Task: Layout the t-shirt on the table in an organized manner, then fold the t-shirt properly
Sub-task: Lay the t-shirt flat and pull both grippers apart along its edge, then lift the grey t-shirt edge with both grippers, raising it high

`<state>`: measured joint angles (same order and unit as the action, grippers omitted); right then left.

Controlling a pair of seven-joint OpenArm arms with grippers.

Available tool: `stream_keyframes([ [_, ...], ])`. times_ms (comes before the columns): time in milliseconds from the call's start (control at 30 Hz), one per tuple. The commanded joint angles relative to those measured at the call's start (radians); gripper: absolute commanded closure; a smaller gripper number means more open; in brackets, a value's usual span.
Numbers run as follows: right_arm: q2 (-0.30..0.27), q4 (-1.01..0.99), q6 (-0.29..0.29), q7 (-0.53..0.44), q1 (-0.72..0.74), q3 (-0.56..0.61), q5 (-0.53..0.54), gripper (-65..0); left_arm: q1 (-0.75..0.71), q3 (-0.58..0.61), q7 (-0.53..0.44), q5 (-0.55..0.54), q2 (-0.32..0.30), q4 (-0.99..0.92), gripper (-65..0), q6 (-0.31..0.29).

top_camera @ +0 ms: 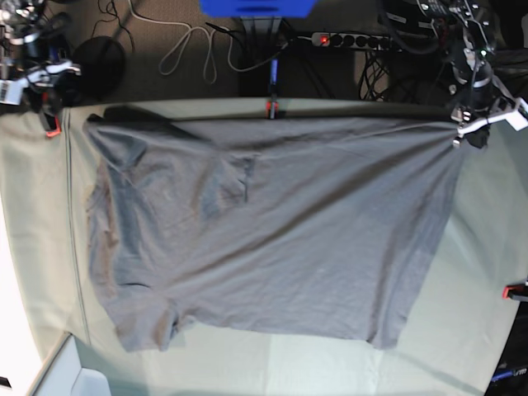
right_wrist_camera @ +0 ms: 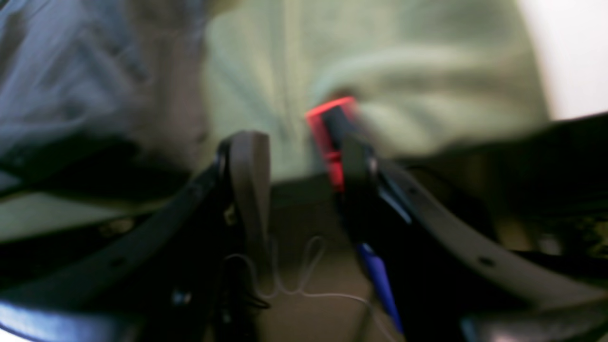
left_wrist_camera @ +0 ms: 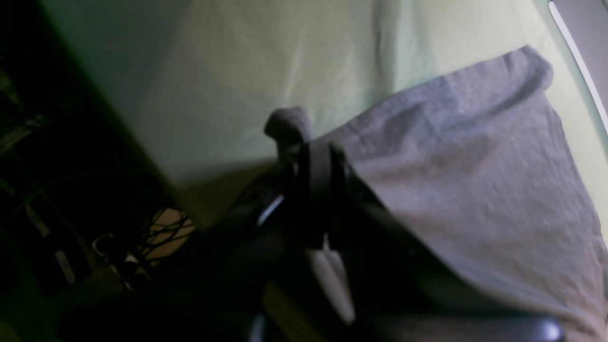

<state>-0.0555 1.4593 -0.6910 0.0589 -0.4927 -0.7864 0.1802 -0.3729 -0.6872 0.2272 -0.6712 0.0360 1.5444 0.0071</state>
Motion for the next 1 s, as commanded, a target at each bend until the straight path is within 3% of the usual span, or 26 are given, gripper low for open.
stream_keyframes([
  [0,-0.011,0.044,-0.007,-0.027,0.004,-0.003,0.018,-25.6,-0.001,-0.006,-0.025,-0.003,-0.006,0.020,0.0,-0.005],
  [100,-0.010,0.136,-0.007,-0.024,0.038,0.022,0.015,-25.6,-0.001,-0.006,-0.025,-0.003,-0.006,0.021,0.0,-0.005],
  [267,-0.027,0.205,-0.007,-0.023,0.119,0.219,-0.003,-25.6,-0.001,-0.002,-0.025,0.003,-0.008,0.024,0.0,-0.005],
  [333,-0.030,0.203,-0.007,-0.018,0.157,0.279,-0.055,-25.6,-0.001,-0.002,-0.021,0.003,-0.008,0.028,0.0,-0.005],
  [467,0.021,0.157,-0.007,0.072,0.242,0.365,-0.201,-25.7,0.001,-0.004,-0.021,0.005,-0.009,0.024,0.0,-0.005],
  [600,0.058,0.030,-0.007,0.101,0.328,0.370,-0.301,-29.1,0.001,-0.004,-0.021,0.005,-0.011,0.020,0.0,-0.005],
  [767,0.055,-0.070,-0.007,0.100,0.363,0.368,-0.319,-38.1,0.001,-0.004,-0.022,0.006,-0.012,0.018,0.0,-0.005],
  [967,0.033,-0.159,-0.007,0.098,0.369,0.371,-0.319,-38.4,0.027,-0.007,-0.018,0.006,-0.012,0.018,0.0,-0.005],
])
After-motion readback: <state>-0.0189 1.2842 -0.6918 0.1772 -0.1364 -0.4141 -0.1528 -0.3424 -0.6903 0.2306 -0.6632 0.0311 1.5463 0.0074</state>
